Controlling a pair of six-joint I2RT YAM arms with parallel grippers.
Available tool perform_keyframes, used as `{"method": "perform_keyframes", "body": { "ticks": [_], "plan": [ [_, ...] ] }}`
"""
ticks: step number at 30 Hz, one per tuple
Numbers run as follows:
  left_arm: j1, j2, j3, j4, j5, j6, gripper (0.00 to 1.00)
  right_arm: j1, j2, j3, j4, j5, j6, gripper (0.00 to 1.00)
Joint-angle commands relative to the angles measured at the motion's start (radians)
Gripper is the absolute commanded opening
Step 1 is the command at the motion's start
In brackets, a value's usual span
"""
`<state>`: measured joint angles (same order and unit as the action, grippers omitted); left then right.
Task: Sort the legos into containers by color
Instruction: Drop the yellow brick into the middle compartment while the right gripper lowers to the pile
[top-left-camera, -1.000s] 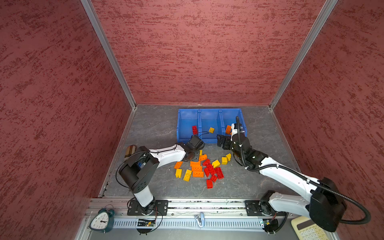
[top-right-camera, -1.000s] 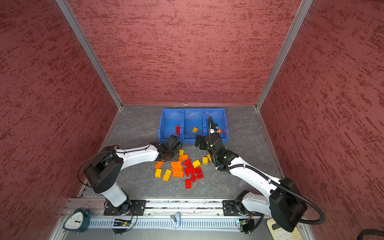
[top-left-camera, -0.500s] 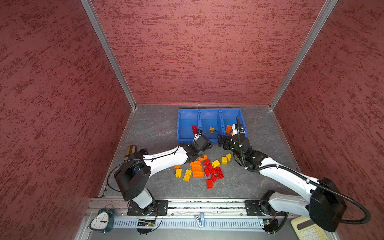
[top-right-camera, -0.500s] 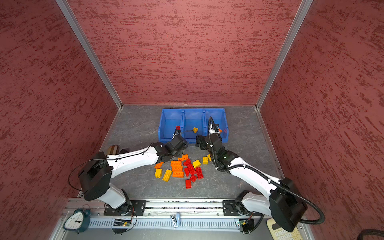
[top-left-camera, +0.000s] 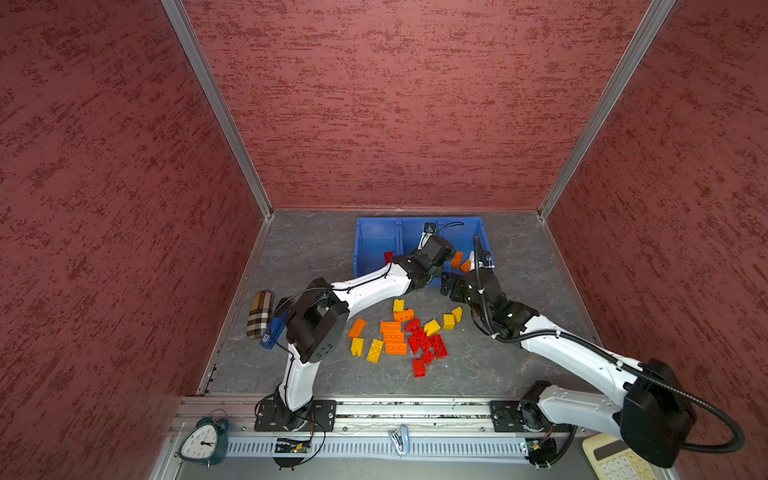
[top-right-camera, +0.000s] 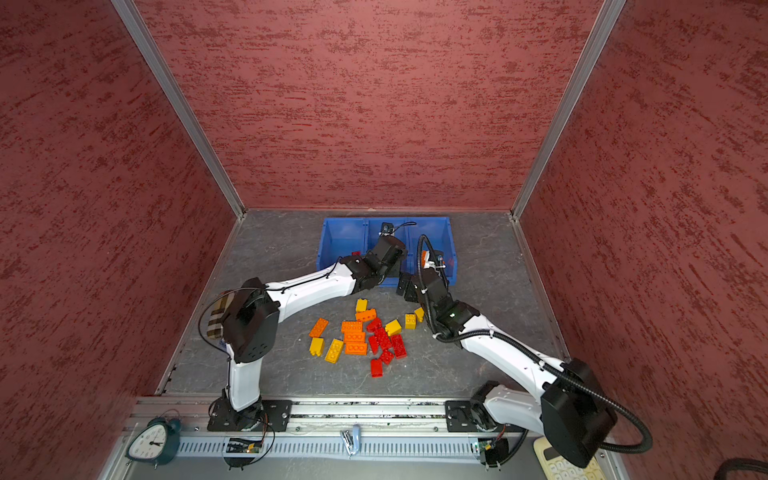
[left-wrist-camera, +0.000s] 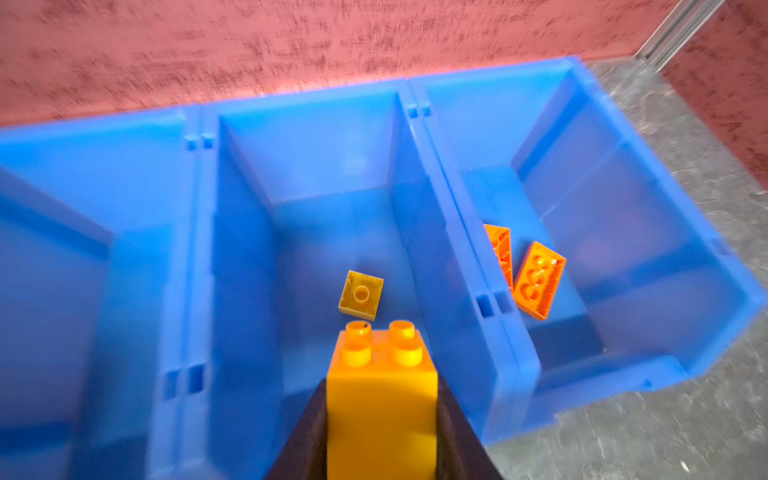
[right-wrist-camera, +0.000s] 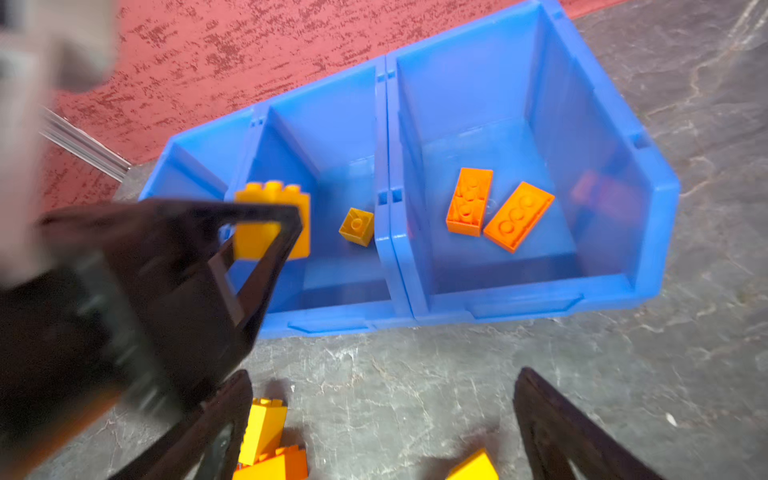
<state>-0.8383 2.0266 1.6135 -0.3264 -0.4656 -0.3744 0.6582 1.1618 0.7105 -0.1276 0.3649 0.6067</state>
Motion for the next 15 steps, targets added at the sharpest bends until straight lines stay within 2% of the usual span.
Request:
{"method": "perform_keyframes", "body": {
  "ticks": [1,8,11,15],
  "plan": [
    [0.026,0.064,0.084,0.013,0.052,-0.017,0.25,0.004,-0.058,-0.008,-0.082,0.034,0.024,0.99],
    [0.072,0.162,0.182,-0.015,0.111,-0.074,0.27,0.003,-0.159,-0.073,-0.229,0.046,0.085,0.99],
    [0.088,0.166,0.182,-0.008,0.139,-0.095,0.31,0.003,-0.212,-0.119,-0.249,-0.002,0.093,0.99],
    [0.097,0.158,0.178,-0.005,0.183,-0.096,0.49,0.003,-0.233,-0.167,-0.214,-0.152,0.032,0.97]
  ]
}}
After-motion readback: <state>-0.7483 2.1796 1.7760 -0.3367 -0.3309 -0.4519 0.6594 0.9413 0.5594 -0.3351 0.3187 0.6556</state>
